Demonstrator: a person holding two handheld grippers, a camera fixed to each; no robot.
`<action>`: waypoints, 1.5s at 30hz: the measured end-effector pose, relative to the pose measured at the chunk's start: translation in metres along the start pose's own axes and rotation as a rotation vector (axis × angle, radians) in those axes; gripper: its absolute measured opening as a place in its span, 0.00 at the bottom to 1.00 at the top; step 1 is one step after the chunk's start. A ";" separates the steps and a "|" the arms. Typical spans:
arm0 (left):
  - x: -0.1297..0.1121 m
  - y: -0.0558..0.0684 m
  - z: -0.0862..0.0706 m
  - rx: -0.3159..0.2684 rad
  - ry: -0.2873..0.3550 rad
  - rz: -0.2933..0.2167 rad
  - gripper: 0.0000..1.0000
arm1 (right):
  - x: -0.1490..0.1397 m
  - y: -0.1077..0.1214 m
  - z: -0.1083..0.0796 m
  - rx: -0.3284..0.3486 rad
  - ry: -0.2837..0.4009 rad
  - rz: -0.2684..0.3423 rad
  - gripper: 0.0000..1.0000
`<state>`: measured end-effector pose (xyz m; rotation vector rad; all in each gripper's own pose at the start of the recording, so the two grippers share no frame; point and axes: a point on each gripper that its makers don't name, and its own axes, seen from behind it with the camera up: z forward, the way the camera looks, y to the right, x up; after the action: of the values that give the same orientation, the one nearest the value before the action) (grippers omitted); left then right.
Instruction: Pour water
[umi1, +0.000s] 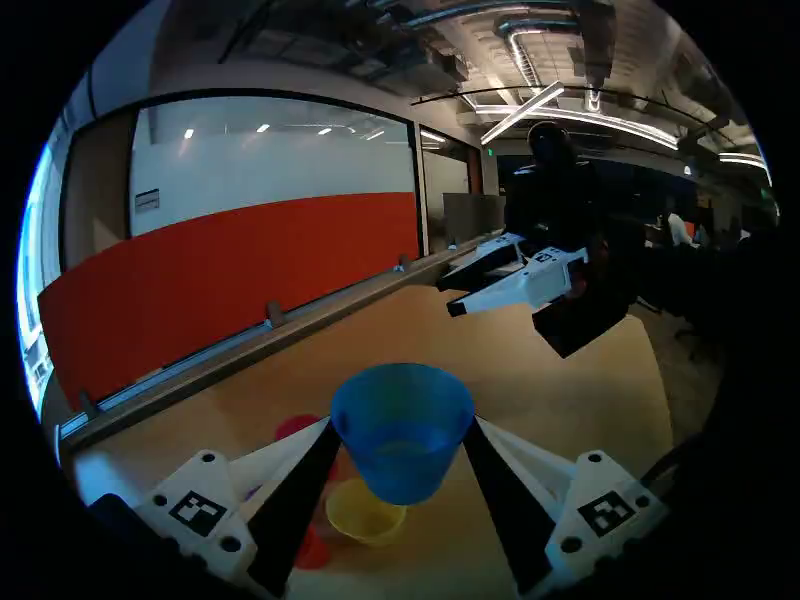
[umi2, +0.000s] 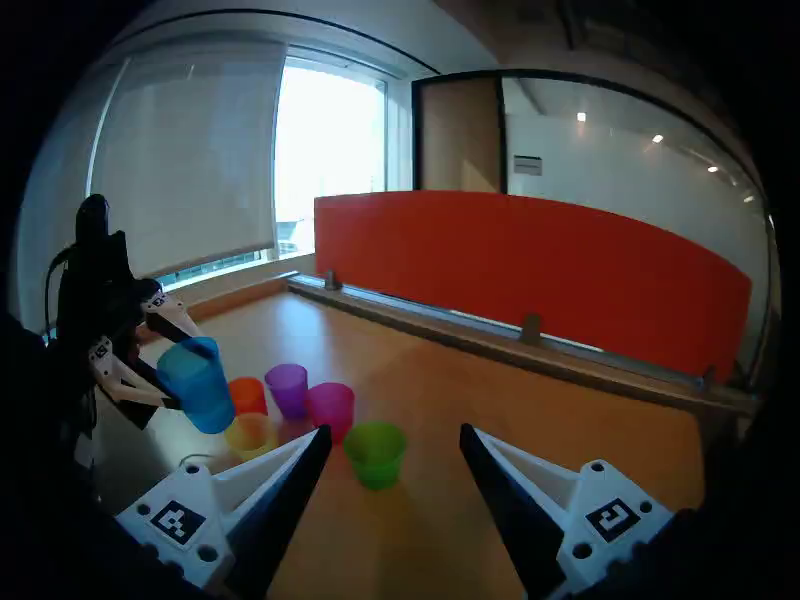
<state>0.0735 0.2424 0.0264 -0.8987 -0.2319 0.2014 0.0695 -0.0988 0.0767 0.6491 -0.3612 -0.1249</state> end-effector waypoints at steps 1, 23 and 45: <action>0.002 -0.003 -0.002 0.007 0.007 -0.002 0.86 | -0.001 -0.001 0.002 0.002 -0.002 -0.001 0.99; 0.048 -0.041 -0.050 0.113 0.190 -0.084 0.86 | -0.027 -0.016 0.043 0.041 -0.053 -0.054 0.99; 0.058 -0.064 -0.075 0.163 0.216 -0.082 0.85 | -0.082 -0.021 0.087 0.053 -0.160 -0.102 0.99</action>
<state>0.1546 0.1627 0.0383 -0.7414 -0.0499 0.0452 -0.0384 -0.1464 0.1041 0.7124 -0.4872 -0.2660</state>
